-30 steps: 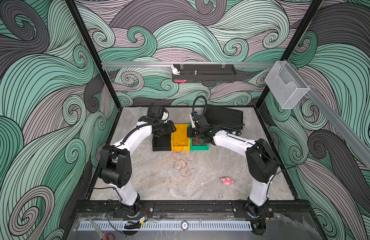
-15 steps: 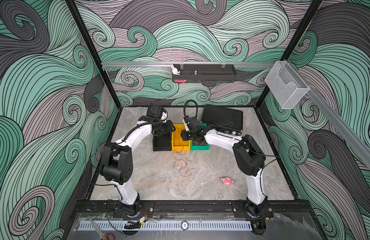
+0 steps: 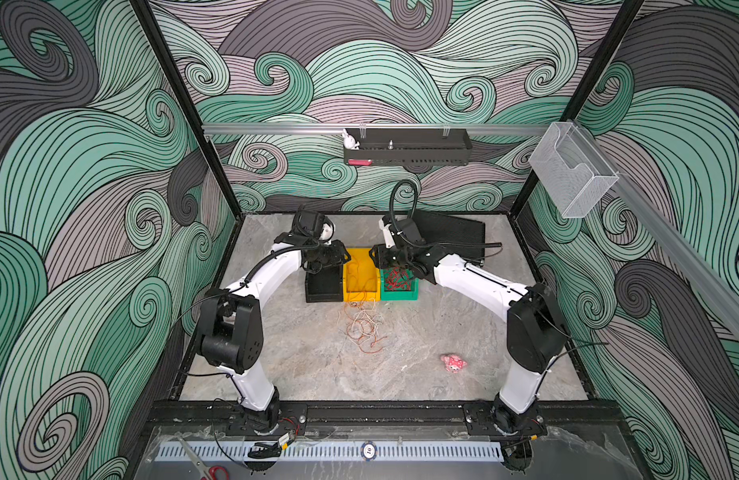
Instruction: Untangle the cables
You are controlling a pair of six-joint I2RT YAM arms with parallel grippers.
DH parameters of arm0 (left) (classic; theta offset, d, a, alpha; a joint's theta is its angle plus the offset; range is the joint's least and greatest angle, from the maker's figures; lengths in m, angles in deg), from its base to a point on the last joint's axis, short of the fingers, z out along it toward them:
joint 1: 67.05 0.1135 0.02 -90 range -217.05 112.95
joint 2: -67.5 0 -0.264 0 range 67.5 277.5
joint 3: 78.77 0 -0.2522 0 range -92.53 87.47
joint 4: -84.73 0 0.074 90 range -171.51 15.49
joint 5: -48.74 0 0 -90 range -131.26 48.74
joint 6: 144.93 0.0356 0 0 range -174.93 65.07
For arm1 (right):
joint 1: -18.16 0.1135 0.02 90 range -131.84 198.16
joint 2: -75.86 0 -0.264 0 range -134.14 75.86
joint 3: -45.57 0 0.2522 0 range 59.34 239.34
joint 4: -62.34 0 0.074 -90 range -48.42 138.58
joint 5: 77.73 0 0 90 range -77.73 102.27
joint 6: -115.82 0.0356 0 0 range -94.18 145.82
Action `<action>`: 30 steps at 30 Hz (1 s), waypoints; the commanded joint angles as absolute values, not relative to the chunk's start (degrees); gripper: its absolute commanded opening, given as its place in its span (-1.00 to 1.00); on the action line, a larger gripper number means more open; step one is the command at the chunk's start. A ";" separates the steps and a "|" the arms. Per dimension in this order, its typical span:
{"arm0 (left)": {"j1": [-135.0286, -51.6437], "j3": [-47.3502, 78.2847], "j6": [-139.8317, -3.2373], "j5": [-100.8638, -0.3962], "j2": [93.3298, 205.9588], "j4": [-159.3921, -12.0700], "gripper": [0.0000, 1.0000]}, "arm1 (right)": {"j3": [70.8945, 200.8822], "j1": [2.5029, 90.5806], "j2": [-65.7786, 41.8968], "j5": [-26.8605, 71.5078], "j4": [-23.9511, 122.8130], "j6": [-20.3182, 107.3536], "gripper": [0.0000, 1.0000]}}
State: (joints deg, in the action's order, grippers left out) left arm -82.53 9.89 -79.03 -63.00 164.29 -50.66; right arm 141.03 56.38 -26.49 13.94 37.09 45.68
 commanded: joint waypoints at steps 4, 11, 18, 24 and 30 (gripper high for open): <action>-82.67 15.30 -80.33 -62.53 157.73 -49.87 -0.09 | 137.15 56.80 -20.66 18.09 33.44 45.06 -0.03; -85.49 27.35 -83.88 -60.86 149.40 -52.68 -0.08 | 126.60 60.70 -14.99 20.57 34.96 48.00 -0.03; -88.54 38.50 -88.61 -59.96 140.51 -56.59 -0.04 | 123.25 65.57 -18.55 23.58 40.25 55.01 0.07; -90.55 42.85 -89.89 -60.03 137.60 -58.05 -0.01 | 123.59 67.73 -23.75 19.86 40.94 58.80 0.09; -90.68 44.23 -89.07 -60.26 135.28 -56.88 0.00 | 126.08 67.90 -29.48 19.07 42.23 59.65 0.04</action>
